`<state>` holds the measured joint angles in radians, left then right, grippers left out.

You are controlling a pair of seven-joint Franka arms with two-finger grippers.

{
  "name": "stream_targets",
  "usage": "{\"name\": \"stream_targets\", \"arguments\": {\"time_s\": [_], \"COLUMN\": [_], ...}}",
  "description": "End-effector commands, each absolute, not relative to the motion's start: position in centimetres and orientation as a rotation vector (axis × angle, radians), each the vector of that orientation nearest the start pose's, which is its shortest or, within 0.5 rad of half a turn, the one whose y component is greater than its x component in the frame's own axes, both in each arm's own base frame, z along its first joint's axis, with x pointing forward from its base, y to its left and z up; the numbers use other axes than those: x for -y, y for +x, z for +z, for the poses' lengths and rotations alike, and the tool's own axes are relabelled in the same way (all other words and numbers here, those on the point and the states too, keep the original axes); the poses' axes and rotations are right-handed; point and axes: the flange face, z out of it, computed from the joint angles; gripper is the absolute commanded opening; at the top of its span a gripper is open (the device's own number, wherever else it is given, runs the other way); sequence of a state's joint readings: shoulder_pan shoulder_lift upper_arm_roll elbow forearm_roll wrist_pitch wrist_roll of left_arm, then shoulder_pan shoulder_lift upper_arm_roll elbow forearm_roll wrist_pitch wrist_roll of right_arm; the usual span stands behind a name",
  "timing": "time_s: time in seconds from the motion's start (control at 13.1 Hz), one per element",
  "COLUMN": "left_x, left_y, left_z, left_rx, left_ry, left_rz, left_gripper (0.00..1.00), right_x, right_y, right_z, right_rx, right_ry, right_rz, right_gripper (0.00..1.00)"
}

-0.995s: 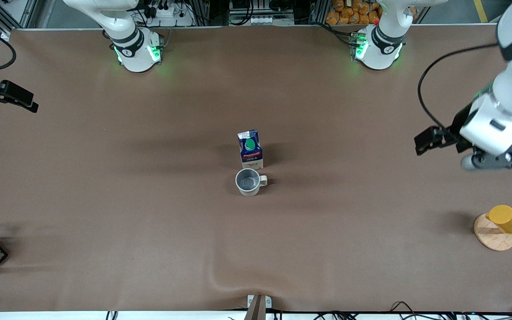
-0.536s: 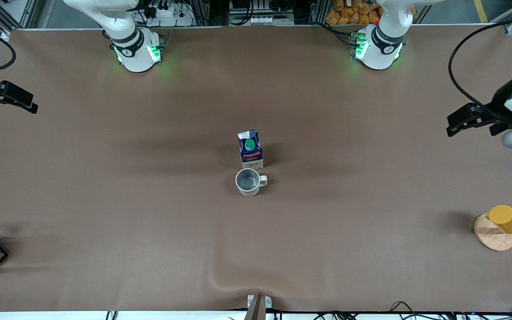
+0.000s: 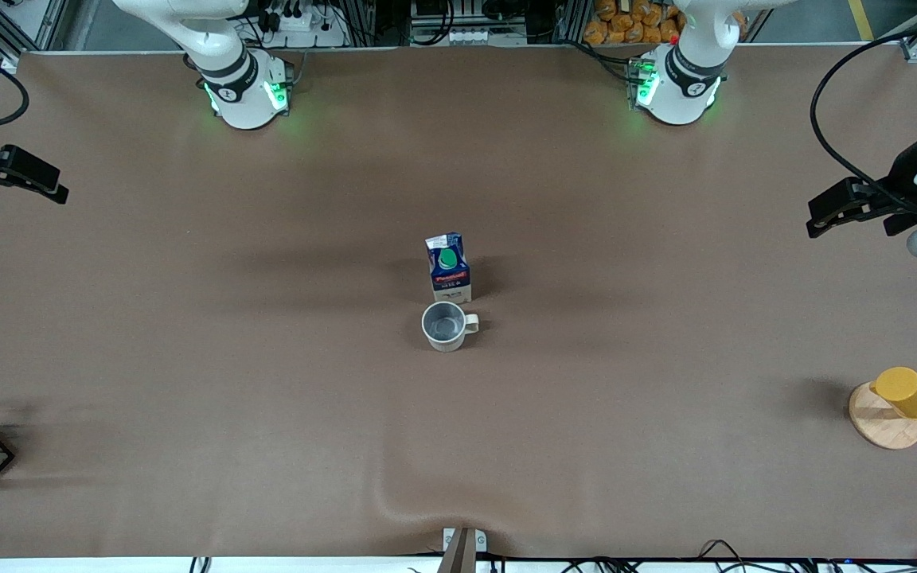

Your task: Place milk next to cup

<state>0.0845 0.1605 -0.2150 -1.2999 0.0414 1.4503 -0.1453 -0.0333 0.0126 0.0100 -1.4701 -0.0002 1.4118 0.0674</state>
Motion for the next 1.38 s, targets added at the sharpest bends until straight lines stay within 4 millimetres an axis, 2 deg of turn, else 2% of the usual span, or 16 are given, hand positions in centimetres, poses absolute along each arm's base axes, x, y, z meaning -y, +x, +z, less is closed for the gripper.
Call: {"name": "stream_targets", "arguments": {"time_s": [0.0, 0.15, 0.31, 0.38, 0.61, 0.77, 0.99, 1.3], "left_x": [5.9, 6.2, 7.4, 7.3, 6.7, 6.5, 7.3, 7.9], "left_y": [58.0, 57.9, 57.5, 56.7, 55.4, 55.4, 56.0, 56.0], "left_z": [65.0, 65.1, 65.2, 65.4, 64.1, 63.9, 63.4, 63.7], "left_rx": [0.023, 0.014, -0.015, -0.009, 0.016, -0.010, -0.114, -0.126], "left_ry": [-3.147, -3.147, -3.144, -3.132, -3.116, -3.117, -3.111, -3.110], "left_rz": [0.028, 0.025, 0.023, 0.015, 0.026, 0.036, 0.051, 0.041], "left_gripper": [1.00, 1.00, 1.00, 1.00, 1.00, 1.00, 1.00, 1.00], "right_x": [1.1, 1.2, 1.2, 1.2, 1.2, 1.2, 1.2, 1.1], "right_y": [54.5, 54.5, 54.5, 54.5, 54.5, 54.5, 54.5, 54.5], "right_z": [65.4, 65.4, 65.4, 65.4, 65.4, 65.4, 65.4, 65.4], "right_rx": [-0.157, -0.160, -0.160, -0.160, -0.160, -0.160, -0.160, -0.158], "right_ry": [-3.131, -3.131, -3.133, -3.131, -3.131, -3.133, -3.131, -3.133], "right_rz": [0.101, 0.101, 0.101, 0.101, 0.101, 0.101, 0.101, 0.101], "right_gripper": [1.00, 1.00, 1.00, 1.00, 1.00, 1.00, 1.00, 1.00]}}
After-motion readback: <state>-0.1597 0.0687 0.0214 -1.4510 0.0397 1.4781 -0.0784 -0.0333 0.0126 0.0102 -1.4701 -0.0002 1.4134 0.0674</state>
